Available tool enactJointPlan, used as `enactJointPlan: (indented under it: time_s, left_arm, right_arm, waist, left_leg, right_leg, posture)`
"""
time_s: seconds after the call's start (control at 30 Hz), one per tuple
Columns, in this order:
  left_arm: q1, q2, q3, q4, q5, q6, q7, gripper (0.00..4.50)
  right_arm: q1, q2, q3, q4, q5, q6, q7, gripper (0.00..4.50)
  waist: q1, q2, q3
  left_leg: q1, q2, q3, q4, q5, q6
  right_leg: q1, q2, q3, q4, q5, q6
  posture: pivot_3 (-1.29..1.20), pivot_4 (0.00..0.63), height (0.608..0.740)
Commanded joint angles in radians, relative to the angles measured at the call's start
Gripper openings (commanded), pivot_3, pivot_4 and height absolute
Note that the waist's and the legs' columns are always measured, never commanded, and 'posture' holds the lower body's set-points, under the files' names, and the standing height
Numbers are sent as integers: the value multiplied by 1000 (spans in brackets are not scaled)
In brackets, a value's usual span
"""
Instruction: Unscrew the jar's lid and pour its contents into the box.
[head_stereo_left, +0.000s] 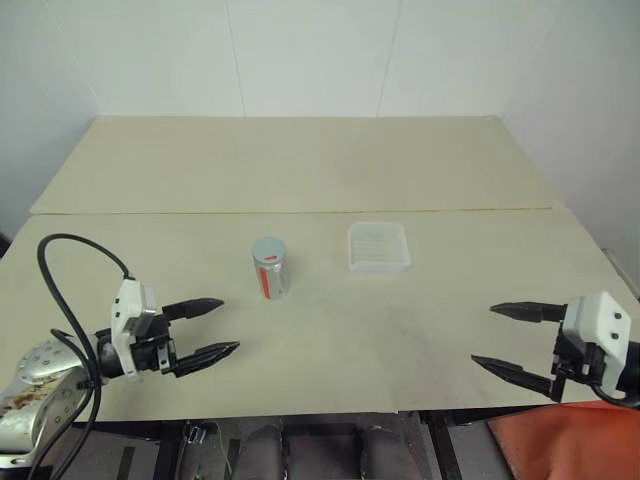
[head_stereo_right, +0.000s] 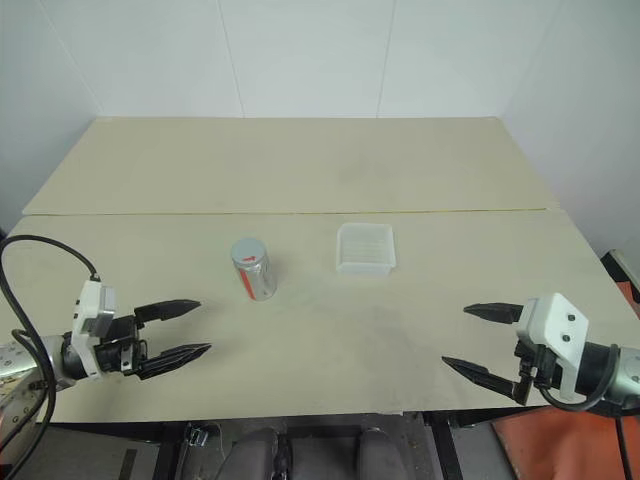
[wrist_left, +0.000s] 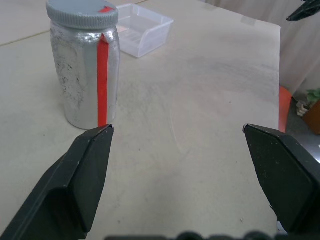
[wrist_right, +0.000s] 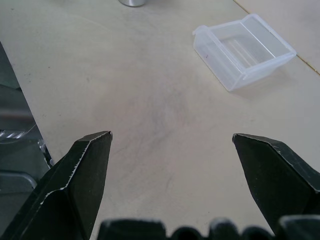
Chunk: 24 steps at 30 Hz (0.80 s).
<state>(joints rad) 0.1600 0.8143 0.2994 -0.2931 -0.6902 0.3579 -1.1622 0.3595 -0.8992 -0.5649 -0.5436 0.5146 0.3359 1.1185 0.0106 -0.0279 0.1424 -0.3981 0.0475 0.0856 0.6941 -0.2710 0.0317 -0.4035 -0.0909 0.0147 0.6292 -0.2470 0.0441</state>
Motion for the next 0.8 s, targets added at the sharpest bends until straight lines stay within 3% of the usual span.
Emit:
enactJointPlan:
  time_s: [0.03, 0.37, 0.47, 0.6, 0.8]
  left_arm:
    - [-2, 17, 20, -15, 4, -2, -11, 4500]
    - [8, -7, 13, -44, 3, -2, 25, 4500]
    - [20, -57, 20, -67, 21, -28, 94, 4500]
    - [50, -338, -8, -136, 185, -237, 375, 4500]
    - [66, -503, -112, -93, 396, -387, 551, 4500]
  right_arm:
    - [8, 3, -30, -29, 11, -2, -7, 4475]
    - [-9, -9, -14, -18, 8, -5, -10, 4475]
    - [-31, -6, 6, -24, -3, -10, -27, 4475]
    - [-85, 29, 25, -33, 0, 2, -102, 4475]
    - [-168, 48, 126, -37, -23, -5, -155, 4475]
  waist:
    - [1, 0, 0]
    - [1, 0, 0]
    - [0, 0, 0]
    - [1, -1, -1]
    - [3, -1, -2]
  left_leg:
    - [0, 0, 0, 0, 0, 0]
    - [0, 0, 0, 0, 0, 0]
    - [0, 0, 0, 0, 0, 0]
    - [0, -1, 0, 0, 0, 0]
    - [0, -2, -1, 0, 0, 0]
  right_leg:
    - [0, 0, 0, 0, 0, 0]
    - [0, 0, 0, 0, 0, 0]
    - [0, 0, 0, 0, 0, 0]
    - [1, -1, 1, -1, 0, 0]
    - [2, -1, 0, -1, 1, 0]
  posture:
    - [0, 150, 740]
    - [0, 150, 740]
    - [0, 150, 740]
    - [0, 150, 740]
    - [0, 150, 740]
